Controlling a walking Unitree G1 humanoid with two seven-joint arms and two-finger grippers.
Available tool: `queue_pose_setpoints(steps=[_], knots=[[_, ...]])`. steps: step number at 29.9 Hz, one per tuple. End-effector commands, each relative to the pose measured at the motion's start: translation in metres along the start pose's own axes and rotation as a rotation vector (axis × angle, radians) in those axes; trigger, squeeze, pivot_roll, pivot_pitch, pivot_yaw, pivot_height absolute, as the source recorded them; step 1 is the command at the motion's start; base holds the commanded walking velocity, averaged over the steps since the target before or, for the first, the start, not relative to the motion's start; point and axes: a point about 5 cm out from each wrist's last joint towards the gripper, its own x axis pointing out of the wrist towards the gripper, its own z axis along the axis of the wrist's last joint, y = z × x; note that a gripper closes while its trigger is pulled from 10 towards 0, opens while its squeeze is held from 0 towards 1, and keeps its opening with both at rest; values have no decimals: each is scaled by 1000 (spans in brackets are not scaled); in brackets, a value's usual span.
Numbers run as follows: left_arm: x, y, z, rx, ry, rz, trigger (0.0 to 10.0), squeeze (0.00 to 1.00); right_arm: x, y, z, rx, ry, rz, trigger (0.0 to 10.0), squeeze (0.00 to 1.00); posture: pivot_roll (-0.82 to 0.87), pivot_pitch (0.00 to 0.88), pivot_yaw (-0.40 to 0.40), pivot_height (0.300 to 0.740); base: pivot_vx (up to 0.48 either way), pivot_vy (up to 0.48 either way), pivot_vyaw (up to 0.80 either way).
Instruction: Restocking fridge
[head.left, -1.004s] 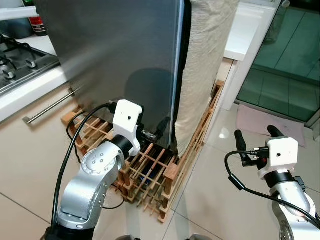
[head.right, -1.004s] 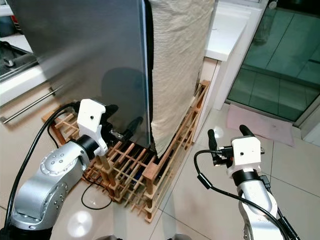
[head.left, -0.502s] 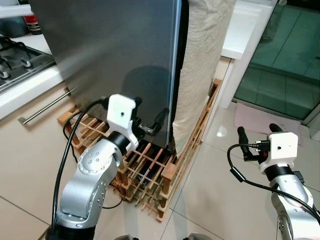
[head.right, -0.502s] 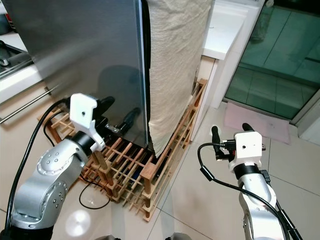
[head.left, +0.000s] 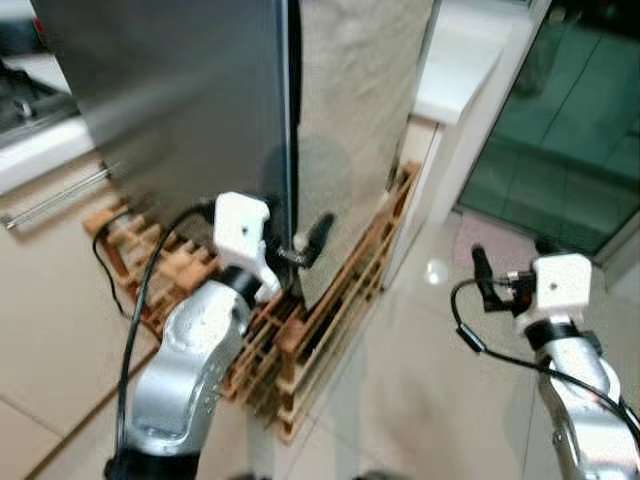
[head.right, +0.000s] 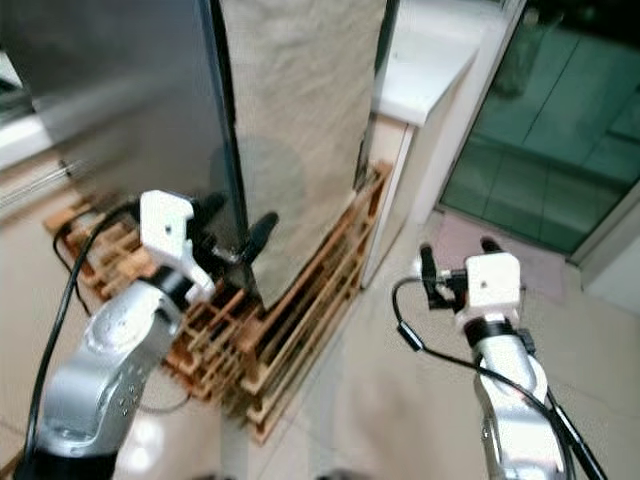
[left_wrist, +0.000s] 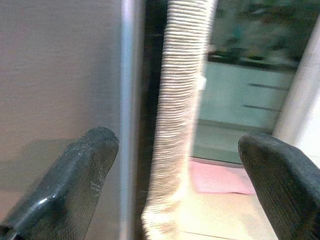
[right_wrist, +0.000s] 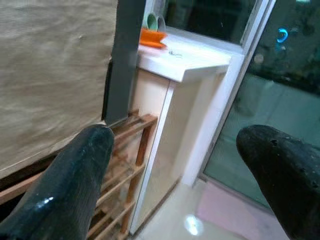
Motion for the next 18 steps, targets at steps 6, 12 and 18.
queue_pose_setpoints(steps=[6,12,18], knots=[[9,1,4,14,-15,26,10000,0,1,-3,2,2,-10,-14,10000,0,-91,0,-20,711,0,0,251],[16,3,3,16,8,32,10000,0,-2,-2,2,-3,-6,-9,10000,0,-97,0,-17,711,0,0,0],[38,11,-2,47,52,53,10000,0,-4,1,1,-3,-1,0,10000,0,-101,0,-21,711,0,0,0]])
